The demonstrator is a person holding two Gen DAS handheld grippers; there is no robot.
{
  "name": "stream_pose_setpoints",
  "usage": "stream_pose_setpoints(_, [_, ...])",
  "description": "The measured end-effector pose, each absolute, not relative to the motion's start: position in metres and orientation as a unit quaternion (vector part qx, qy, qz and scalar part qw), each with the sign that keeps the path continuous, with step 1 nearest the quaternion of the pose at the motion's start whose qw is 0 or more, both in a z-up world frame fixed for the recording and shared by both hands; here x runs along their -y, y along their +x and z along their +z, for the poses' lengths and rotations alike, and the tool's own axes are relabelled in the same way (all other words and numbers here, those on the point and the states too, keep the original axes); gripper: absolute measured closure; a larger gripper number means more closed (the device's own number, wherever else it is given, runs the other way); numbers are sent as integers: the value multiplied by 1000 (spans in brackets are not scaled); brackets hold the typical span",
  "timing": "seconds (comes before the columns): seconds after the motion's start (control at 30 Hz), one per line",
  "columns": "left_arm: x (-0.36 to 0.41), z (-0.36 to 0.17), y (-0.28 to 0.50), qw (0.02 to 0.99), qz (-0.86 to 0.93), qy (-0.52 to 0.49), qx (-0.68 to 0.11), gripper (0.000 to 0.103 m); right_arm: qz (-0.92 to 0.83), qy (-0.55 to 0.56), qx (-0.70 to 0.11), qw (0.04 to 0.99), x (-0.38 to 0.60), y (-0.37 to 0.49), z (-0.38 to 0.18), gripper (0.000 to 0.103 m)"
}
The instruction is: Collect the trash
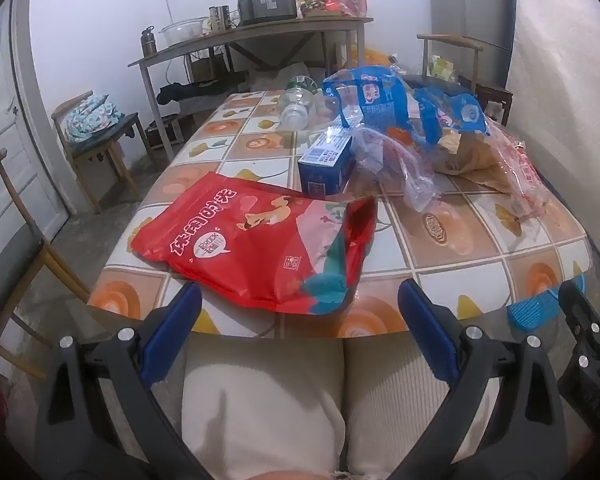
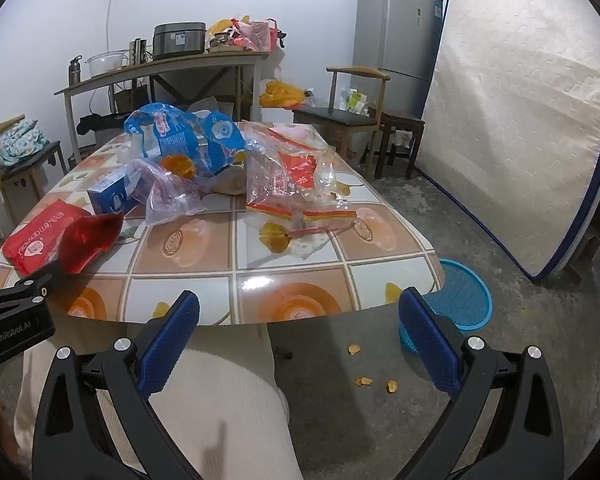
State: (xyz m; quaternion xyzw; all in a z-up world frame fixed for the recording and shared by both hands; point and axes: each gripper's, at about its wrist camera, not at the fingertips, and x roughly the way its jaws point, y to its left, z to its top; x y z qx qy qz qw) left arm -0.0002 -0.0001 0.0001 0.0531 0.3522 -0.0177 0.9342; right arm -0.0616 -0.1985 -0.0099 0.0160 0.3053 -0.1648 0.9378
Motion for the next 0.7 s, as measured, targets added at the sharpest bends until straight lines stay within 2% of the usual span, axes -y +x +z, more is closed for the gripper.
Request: stream_pose_setpoints(0.7, [0, 3, 2, 934, -18, 56, -352, 8, -167, 13, -301, 939, 198, -61, -8, 6])
